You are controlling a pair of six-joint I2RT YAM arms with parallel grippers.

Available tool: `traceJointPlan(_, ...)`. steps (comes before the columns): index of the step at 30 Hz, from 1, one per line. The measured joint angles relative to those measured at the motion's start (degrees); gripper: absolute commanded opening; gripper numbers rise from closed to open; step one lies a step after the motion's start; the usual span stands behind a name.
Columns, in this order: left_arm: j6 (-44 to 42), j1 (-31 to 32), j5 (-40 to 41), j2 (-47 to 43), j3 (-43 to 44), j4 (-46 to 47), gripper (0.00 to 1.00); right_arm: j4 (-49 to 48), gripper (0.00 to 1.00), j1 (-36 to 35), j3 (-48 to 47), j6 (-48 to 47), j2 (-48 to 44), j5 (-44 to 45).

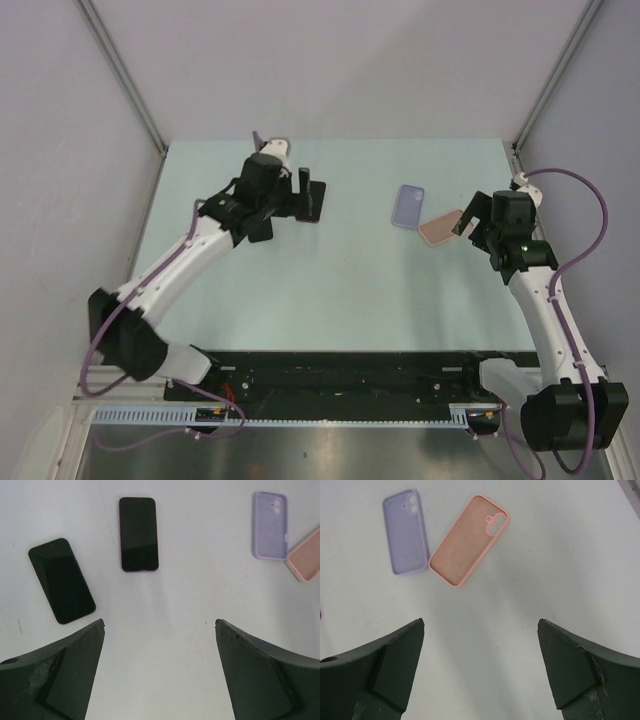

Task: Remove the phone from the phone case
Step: Reset both arms

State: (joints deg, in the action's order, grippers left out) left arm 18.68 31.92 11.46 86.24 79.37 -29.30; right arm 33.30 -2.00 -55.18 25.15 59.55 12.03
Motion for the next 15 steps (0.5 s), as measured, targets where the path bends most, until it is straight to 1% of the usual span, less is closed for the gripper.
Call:
traceJointPlan(3, 0.8, 0.0, -1.6, -10.0, -7.6, 1.2, 0.96, 2.0, 1.0, 0.0, 1.5, 0.0, -1.4, 1.1)
traceJointPlan(6, 1.6, -0.2, -2.8, -18.1, -15.4, 1.4, 0.96, 3.2, 1.0, 0.1, 2.6, -0.2, -2.2, 1.3)
traceJointPlan(10, 3.0, -0.3, -3.9, -25.4, -22.9, 0.2, 0.96, 3.6, 1.0, 0.1, 3.7, -0.1, -2.9, 1.2)
traceJointPlan(15, 4.4, -0.5, -4.4, -30.0, -26.8, -1.1, 0.96, 3.8, 1.0, 0.1, 5.1, 0.2, -4.3, 1.0)
